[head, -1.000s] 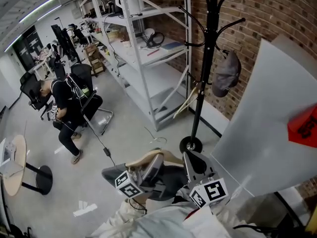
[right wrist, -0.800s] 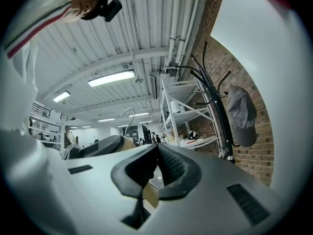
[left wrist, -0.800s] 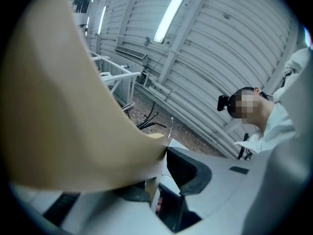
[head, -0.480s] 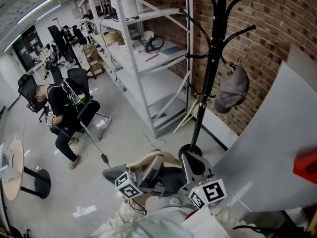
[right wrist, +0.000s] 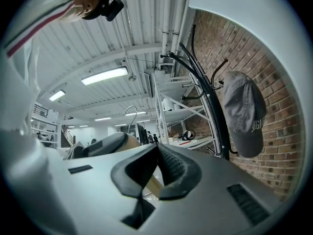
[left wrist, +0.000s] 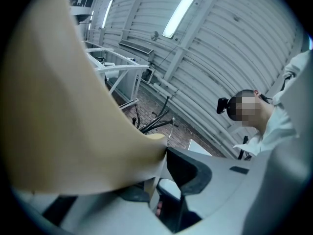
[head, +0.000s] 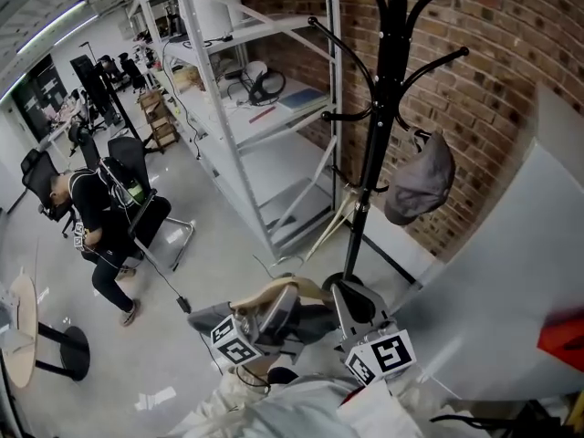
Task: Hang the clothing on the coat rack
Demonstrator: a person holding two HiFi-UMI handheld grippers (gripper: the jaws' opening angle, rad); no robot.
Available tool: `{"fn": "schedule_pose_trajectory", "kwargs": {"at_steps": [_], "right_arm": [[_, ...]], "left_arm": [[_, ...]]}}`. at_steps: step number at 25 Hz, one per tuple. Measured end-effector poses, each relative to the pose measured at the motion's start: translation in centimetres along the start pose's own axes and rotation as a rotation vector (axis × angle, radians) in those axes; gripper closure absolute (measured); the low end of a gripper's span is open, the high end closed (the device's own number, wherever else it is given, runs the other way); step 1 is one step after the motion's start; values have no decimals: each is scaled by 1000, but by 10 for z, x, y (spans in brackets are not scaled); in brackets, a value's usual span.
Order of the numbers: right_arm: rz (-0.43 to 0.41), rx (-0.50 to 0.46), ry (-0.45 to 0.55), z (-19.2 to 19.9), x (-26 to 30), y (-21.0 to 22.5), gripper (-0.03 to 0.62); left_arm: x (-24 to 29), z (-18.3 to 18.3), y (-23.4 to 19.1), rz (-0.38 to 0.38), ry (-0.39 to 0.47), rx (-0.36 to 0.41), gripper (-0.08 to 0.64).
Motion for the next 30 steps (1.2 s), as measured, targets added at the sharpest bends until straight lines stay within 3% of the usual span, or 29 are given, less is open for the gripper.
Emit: {"fn": "schedule_pose_trajectory", "kwargs": {"at_steps": [5,11,20,30], "right_arm": [[39,-16,6,-1,21,14,569],[143,-29,12,4,54,32,568],[358,-50,16,-2,126,42,568],[598,-69,27,-4,160,56,568]], "left_arm": [[15,-4,-29,33,-12,-25,454],[32,-9,-72,107,-53,-90,454],[65,-41,-150,254,-131,-258,454],[97,-37,-198,426,-253,-423,454]]}}
Point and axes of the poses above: the fingertips, and each gripper's own axes: x forward along the fingers, y to its right, z out of its underside, the point moved 5 cm from there along -x, backward along the fingers, and after that the axes turned 9 degrees about z, right-handed, at the moved point
